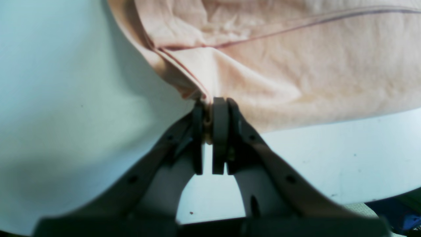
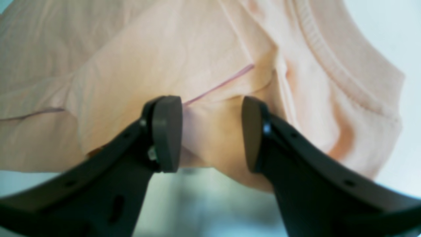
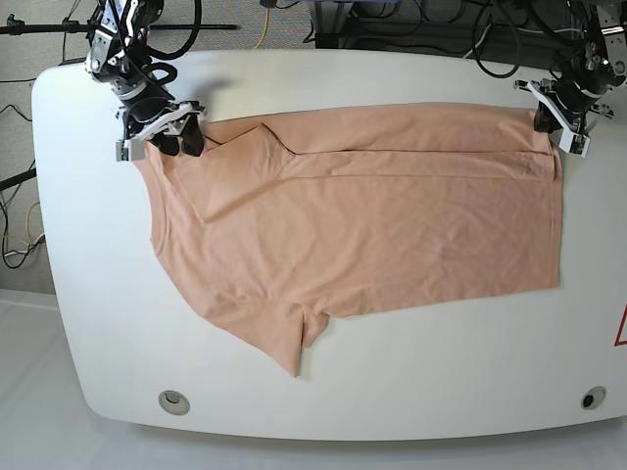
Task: Fold the T-shirt properly
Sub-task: 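Hold the edge with both grippers and shift it to straighten the fold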
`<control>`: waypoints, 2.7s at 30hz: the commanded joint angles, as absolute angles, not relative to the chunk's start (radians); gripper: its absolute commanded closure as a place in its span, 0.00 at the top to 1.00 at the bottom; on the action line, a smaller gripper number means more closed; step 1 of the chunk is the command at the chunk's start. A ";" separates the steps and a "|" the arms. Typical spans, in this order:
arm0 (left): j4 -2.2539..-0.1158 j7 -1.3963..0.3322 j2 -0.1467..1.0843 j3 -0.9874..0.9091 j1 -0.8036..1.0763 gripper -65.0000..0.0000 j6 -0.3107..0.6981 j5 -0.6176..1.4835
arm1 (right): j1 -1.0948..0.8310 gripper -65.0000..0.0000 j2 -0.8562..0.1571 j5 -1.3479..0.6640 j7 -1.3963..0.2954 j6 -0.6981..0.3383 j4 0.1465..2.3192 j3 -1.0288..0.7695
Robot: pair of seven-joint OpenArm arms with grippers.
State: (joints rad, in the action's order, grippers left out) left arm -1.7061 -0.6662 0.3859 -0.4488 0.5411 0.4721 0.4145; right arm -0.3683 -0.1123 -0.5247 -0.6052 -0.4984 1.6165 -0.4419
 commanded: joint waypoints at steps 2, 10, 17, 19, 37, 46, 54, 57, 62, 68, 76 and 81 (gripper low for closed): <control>-1.712 -0.669 0.401 -0.449 0.530 0.00 0.471 0.416 | -0.374 0.45 -0.115 -0.515 -0.644 -0.498 1.612 -0.443; -1.704 -0.674 0.401 -0.444 0.499 0.00 0.470 0.417 | -0.370 0.45 -0.122 -0.514 -0.641 -0.497 1.614 -0.440; -1.707 -0.676 0.400 -0.448 0.476 0.00 0.466 0.417 | -0.350 0.45 -0.131 -0.514 -0.637 -0.494 1.607 -0.442; -1.709 -0.678 0.401 -0.449 0.478 0.00 0.465 0.416 | -0.349 0.45 -0.132 -0.515 -0.639 -0.494 1.606 -0.446; -1.802 -0.669 0.398 -0.455 0.563 0.01 0.464 0.416 | -0.394 0.45 -0.127 -0.523 -0.656 -0.497 1.608 -0.464; -1.786 -0.679 0.397 -0.456 0.546 0.01 0.466 0.408 | -0.426 0.45 -0.121 -0.537 -0.656 -0.502 1.661 -0.462; -1.776 -0.683 0.395 -0.453 0.537 0.01 0.467 0.408 | -0.434 0.45 -0.120 -0.537 -0.649 -0.501 1.687 -0.457; -1.766 -0.682 0.396 -0.458 0.536 0.00 0.468 0.411 | -0.424 0.45 -0.120 -0.545 -0.644 -0.501 1.710 -0.461; -1.763 -0.682 0.395 -0.462 0.530 0.00 0.469 0.412 | -0.417 0.45 -0.120 -0.544 -0.643 -0.501 1.731 -0.459; -1.781 -0.685 0.393 -0.487 0.540 0.00 0.469 0.409 | -0.428 0.45 -0.126 -0.546 -0.665 -0.502 1.781 -0.474; -1.785 -0.686 0.393 -0.508 0.544 0.00 0.469 0.410 | -0.426 0.45 -0.128 -0.547 -0.668 -0.501 1.787 -0.487; -1.790 -0.689 0.391 -0.528 0.530 0.01 0.473 0.407 | -0.414 0.45 -0.129 -0.539 -0.675 -0.500 1.780 -0.498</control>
State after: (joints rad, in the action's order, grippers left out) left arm -1.7676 -0.7074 0.3721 -0.5156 0.5346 0.4793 0.4034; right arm -0.4217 -0.1165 -0.5274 -0.6937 -0.4976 1.7695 -0.4900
